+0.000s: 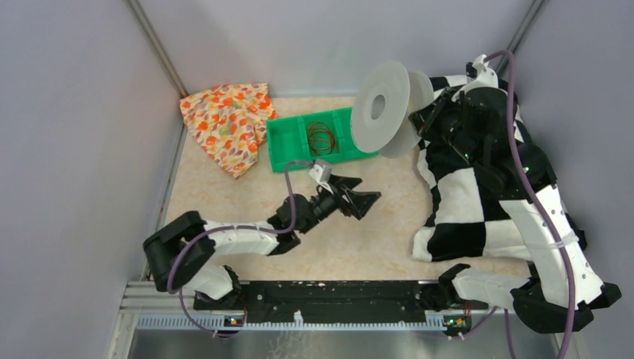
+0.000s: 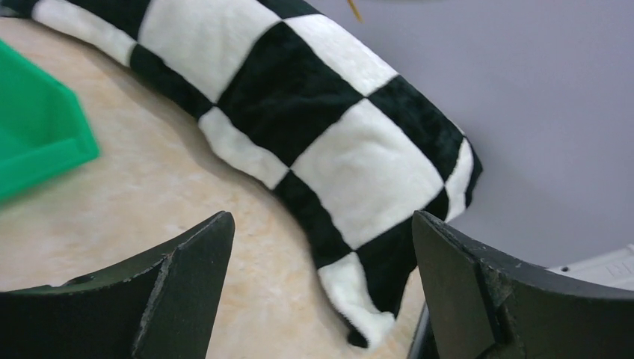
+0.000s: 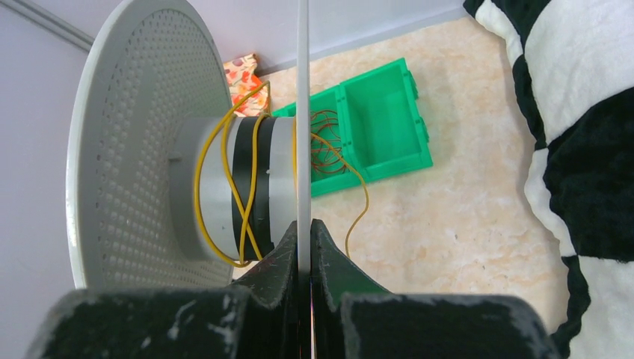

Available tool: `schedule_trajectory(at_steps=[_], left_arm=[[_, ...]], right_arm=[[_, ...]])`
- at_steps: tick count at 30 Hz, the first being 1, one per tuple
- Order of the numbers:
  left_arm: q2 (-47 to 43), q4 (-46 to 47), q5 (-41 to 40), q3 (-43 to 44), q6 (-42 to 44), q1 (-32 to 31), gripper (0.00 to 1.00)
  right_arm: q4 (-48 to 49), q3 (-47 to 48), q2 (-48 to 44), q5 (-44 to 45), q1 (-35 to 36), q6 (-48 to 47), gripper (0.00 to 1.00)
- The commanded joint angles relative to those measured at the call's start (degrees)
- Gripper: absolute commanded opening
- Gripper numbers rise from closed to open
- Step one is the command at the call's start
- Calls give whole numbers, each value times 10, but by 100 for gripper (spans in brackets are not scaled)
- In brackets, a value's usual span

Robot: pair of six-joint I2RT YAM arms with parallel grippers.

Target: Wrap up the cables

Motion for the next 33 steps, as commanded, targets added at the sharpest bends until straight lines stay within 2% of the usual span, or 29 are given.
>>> schedule_trajectory(at_steps=[1, 4, 6, 10, 15, 19, 21, 33], left_arm=[[83, 216, -109, 34, -3, -75, 94], [142, 333, -144, 42, 2, -86, 91], [170, 378, -153, 56, 9, -86, 91], [198, 380, -158, 106, 19, -86, 90], [223, 392, -205, 145, 56, -82, 91], [264, 451, -206, 178, 63, -77, 86], [276, 451, -207, 193, 65, -73, 84], [284, 459, -198, 233, 54, -56, 81]], right_arm=[[88, 18, -5, 17, 5, 21, 0], [85, 22, -3, 19, 5, 26, 0], [83, 21, -6, 23, 5, 32, 0], [86, 12, -13, 31, 5, 46, 0], [88, 14, -11, 28, 5, 49, 0], [92, 16, -6, 21, 5, 51, 0], [95, 17, -4, 18, 5, 52, 0], [94, 21, 3, 13, 5, 49, 0]])
